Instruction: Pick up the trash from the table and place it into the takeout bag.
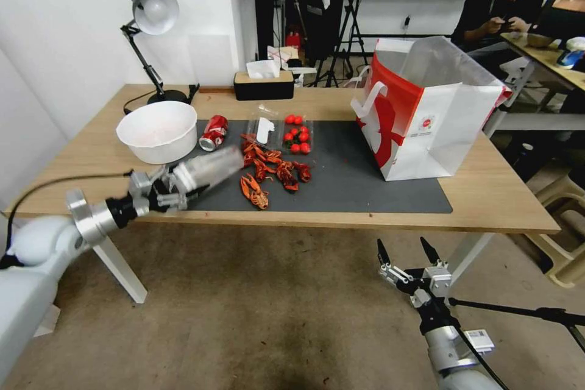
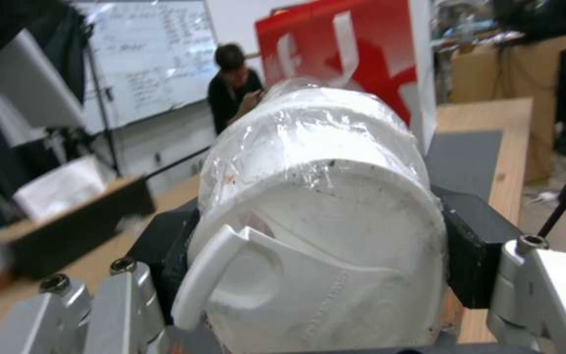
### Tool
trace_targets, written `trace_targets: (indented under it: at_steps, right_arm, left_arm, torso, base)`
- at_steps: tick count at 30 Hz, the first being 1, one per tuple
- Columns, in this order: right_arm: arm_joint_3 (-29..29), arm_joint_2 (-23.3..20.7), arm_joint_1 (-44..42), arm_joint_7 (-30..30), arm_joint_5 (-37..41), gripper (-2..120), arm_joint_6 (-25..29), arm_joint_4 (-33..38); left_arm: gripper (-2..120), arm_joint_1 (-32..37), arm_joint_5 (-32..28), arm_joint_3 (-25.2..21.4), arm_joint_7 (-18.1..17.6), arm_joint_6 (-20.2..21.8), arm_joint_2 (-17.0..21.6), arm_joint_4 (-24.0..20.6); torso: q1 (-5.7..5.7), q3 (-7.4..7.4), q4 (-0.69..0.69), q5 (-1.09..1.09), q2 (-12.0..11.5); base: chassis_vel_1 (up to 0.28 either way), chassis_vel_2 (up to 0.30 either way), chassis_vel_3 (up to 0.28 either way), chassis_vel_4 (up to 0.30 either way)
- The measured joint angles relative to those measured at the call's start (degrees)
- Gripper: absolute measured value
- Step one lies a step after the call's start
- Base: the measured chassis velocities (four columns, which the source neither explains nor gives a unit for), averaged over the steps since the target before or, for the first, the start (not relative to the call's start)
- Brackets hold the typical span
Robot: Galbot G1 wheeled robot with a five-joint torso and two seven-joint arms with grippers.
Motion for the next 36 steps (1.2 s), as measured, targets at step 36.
trace_targets:
  at_steps: [36]
  right_arm:
    - [2.6,3.9,-4.2,0.2,-3.4,100,-0.3,1.4]
  left_arm:
    - [67,-54.7,-2.5,39.1,-2.2,3.0,-28.1,26.7]
  torso:
    - [0.01,0.00,0.00,0.02,0.0]
  base:
    - [0.000,0.000,0.000,0.000]
